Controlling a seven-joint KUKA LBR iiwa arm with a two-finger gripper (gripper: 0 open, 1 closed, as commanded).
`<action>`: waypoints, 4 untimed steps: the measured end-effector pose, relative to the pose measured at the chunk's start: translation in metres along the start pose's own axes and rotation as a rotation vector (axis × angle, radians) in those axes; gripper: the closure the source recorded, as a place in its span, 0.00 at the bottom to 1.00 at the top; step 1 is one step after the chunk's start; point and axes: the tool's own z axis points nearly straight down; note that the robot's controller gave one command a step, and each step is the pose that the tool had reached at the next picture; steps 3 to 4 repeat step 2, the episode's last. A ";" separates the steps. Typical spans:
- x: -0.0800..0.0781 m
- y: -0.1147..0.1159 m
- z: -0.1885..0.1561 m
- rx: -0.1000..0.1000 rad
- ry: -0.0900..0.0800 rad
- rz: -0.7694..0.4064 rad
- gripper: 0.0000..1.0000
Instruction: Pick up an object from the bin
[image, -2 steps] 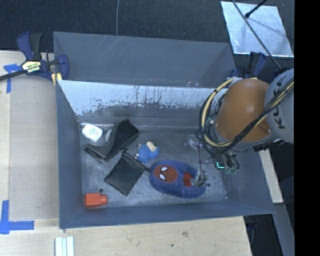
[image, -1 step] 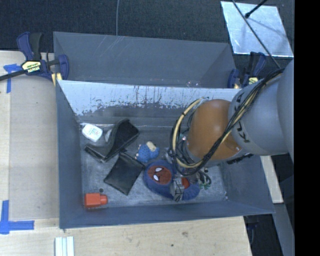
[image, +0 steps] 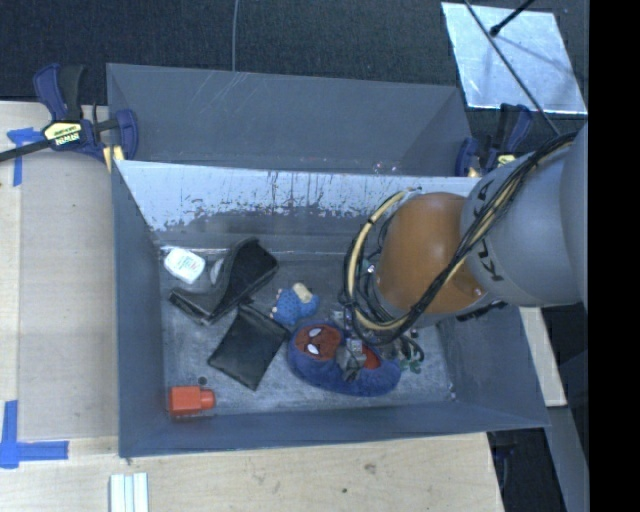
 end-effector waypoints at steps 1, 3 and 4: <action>0.003 0.005 -0.115 0.000 0.005 -0.033 1.00; -0.010 0.002 -0.220 0.000 0.004 -0.045 1.00; -0.010 0.002 -0.220 0.000 0.004 -0.045 1.00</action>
Offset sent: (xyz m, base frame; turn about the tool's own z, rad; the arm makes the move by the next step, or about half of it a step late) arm -0.0074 0.0050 0.1107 -0.0337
